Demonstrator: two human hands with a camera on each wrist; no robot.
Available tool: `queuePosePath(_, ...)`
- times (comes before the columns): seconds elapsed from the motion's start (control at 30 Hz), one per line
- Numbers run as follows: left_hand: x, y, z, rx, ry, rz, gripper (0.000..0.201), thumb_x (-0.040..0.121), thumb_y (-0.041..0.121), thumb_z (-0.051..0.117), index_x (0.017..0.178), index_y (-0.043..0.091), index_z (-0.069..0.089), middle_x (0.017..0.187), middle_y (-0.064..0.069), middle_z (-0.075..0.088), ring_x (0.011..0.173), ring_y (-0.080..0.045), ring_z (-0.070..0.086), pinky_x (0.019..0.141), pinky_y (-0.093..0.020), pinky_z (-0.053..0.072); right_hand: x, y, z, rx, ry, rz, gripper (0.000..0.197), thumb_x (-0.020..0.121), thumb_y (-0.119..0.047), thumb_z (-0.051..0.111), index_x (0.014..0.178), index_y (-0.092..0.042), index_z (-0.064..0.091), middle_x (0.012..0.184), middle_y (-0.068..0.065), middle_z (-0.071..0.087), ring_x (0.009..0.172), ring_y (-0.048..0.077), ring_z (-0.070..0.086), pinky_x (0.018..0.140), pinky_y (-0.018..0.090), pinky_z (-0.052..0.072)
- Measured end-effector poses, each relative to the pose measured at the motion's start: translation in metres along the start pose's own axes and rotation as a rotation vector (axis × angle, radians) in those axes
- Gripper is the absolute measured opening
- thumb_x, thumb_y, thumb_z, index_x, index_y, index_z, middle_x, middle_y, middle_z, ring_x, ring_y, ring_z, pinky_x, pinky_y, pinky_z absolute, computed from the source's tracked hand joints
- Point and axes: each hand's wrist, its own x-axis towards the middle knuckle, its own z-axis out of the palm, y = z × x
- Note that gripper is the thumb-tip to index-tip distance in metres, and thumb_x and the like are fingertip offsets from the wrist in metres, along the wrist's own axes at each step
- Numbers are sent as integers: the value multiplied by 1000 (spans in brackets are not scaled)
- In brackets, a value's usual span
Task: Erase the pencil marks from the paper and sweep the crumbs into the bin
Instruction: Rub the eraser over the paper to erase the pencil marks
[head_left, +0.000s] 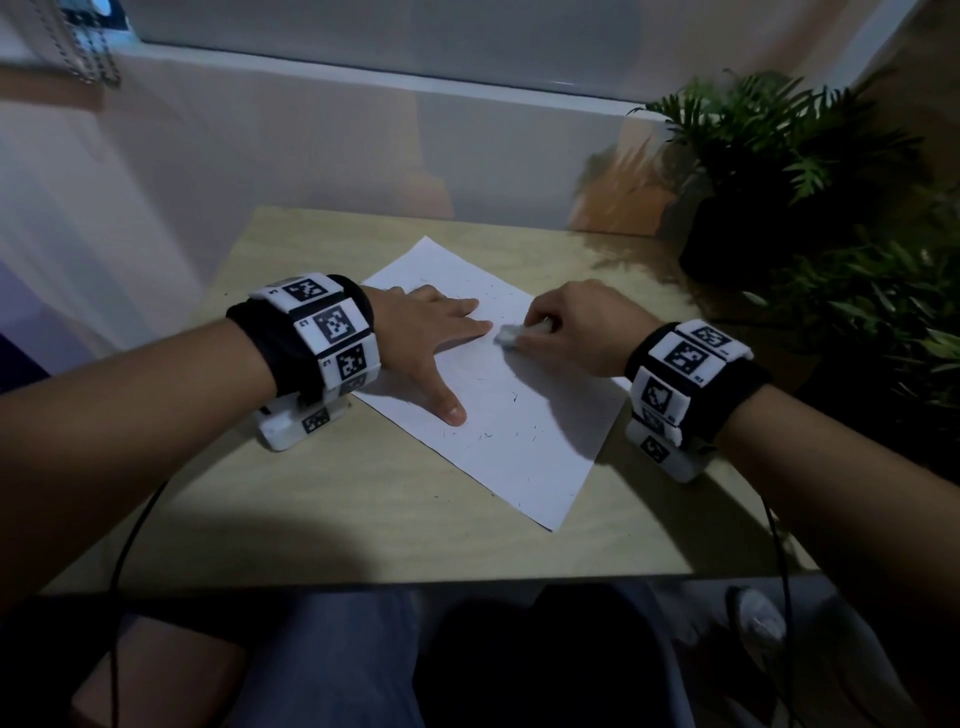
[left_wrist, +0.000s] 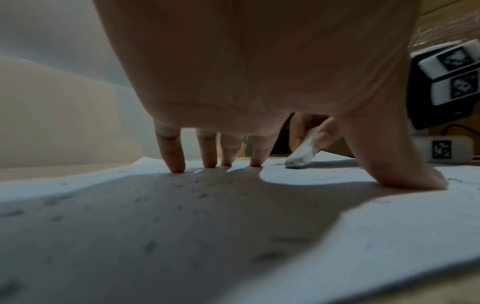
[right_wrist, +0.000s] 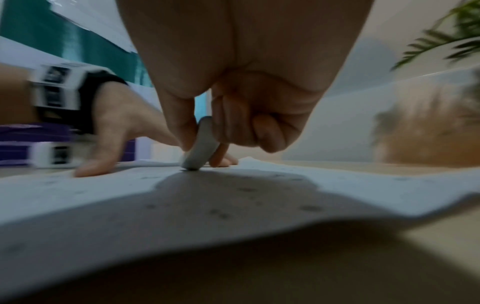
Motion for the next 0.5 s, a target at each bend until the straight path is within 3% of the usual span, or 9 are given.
queuePosePath(0.13, 1, 1, 1, -5, -1, -2, 130, 58, 98, 53, 160, 41, -5, 168, 16, -14, 155, -17, -5, 124, -54, 13, -7, -6, -2, 134, -104, 0, 49, 78, -74, 61, 87, -28, 72, 77, -11, 64, 72, 5, 56, 62, 26, 43)
queuePosePath(0.23, 2, 0, 4, -13, 12, -9, 137, 43, 104, 40, 158, 45, -5, 167, 19, -13, 155, -16, -4, 124, -55, 15, 3, 4, -3, 53, 15, 89, 50, 82, -71, 60, 80, -22, 70, 76, -3, 65, 74, 18, 61, 63, 33, 47)
queuePosePath(0.33, 1, -2, 4, -3, 16, -5, 133, 50, 102, 45, 159, 44, -5, 167, 18, -13, 155, -17, -4, 124, -54, 14, -3, -6, 3, -35, 31, 42, 46, 89, -64, 55, 79, -21, 67, 75, -1, 64, 74, 23, 60, 64, 35, 48)
queuePosePath(0.43, 1, 0, 3, 5, 18, -2, 127, 61, 97, 52, 159, 42, -5, 168, 16, -14, 155, -18, -5, 124, -53, 13, -18, -20, 5, 50, -81, -94, 42, 88, -63, 59, 88, -23, 71, 76, -5, 66, 72, 15, 57, 69, 33, 49)
queuePosePath(0.5, 1, 0, 3, 4, 10, -6, 129, 58, 98, 52, 159, 42, -5, 168, 16, -14, 155, -17, -4, 124, -53, 13, -18, -19, 3, 100, -103, -82, 42, 85, -67, 61, 90, -27, 72, 79, -8, 66, 72, 10, 56, 68, 30, 47)
